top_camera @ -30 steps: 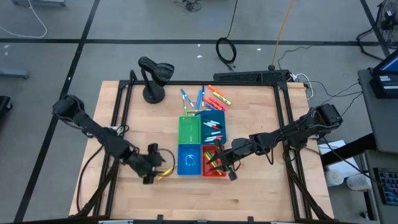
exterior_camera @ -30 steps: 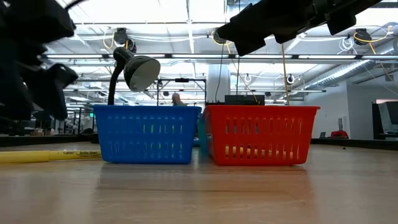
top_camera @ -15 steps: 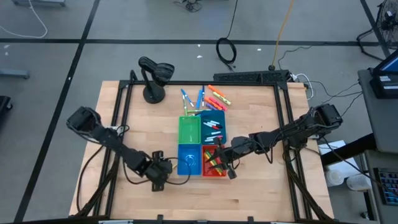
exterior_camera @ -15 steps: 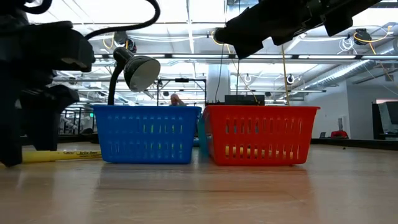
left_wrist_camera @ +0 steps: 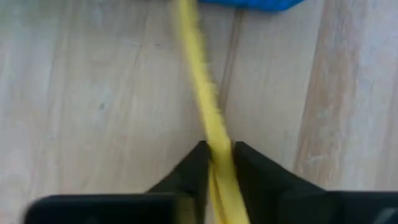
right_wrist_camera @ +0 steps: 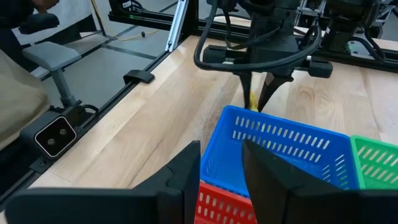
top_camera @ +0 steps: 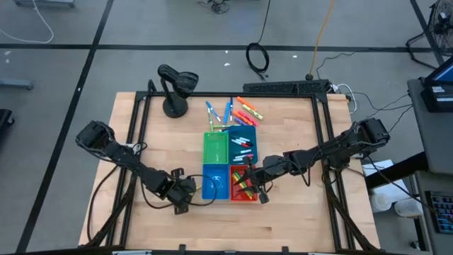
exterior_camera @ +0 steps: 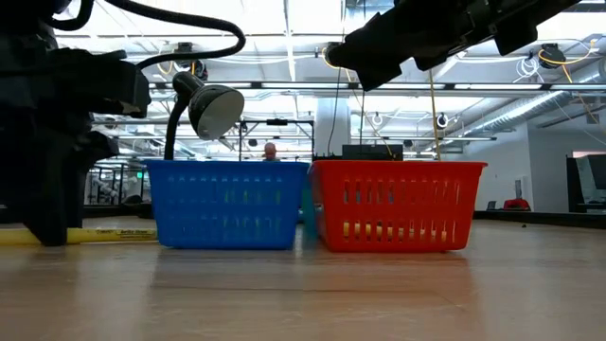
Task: Pick & Place Markers
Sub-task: Put the yellow pen into the red bin
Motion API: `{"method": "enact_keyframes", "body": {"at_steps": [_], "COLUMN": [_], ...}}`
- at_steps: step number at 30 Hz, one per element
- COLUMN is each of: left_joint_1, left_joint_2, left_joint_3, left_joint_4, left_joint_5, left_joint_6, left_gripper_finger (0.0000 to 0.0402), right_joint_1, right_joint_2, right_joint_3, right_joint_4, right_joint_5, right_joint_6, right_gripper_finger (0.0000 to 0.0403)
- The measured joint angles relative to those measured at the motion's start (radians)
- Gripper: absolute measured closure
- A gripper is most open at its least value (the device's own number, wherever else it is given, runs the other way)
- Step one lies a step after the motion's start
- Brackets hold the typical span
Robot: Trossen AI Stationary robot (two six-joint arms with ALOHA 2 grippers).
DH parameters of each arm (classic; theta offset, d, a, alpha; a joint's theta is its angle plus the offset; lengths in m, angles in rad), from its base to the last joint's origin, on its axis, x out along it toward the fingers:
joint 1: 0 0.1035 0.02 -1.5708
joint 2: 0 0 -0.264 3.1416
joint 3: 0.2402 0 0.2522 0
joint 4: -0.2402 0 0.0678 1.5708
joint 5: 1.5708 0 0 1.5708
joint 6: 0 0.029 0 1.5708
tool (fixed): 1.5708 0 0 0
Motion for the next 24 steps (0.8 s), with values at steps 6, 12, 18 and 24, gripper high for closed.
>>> {"method": "enact_keyframes", "body": {"at_steps": [6, 12, 18, 24], "left_joint_1": [-0.002, -0.029, -0.104, -0.191], "left_joint_2": [-0.041, -0.158, -0.341, -0.513], "left_joint_3": [-0.003, -0.018, -0.011, -0.010], "left_joint_4": [-0.109, -0.400, -0.398, -0.245], "left_joint_5": [0.057, 0.030, -0.192, -0.545], "left_joint_6": [0.007, -0.110, -0.094, 0.074], "left_gripper_finger": [0.0371, 0.0367, 0.0369, 0.0369], "right_joint_1": [0.000, -0.001, -0.001, -0.005], "right_joint_2": [0.000, 0.000, 0.000, 0.000], "right_joint_3": [0.000, 0.000, 0.000, 0.000], "right_joint_4": [0.000, 0.000, 0.000, -0.001], "right_joint_5": [0.000, 0.000, 0.001, 0.015], "right_joint_6": [0.000, -0.001, -0.008, -0.033], "right_gripper_finger": [0.0299, 0.0300, 0.0301, 0.0300]}}
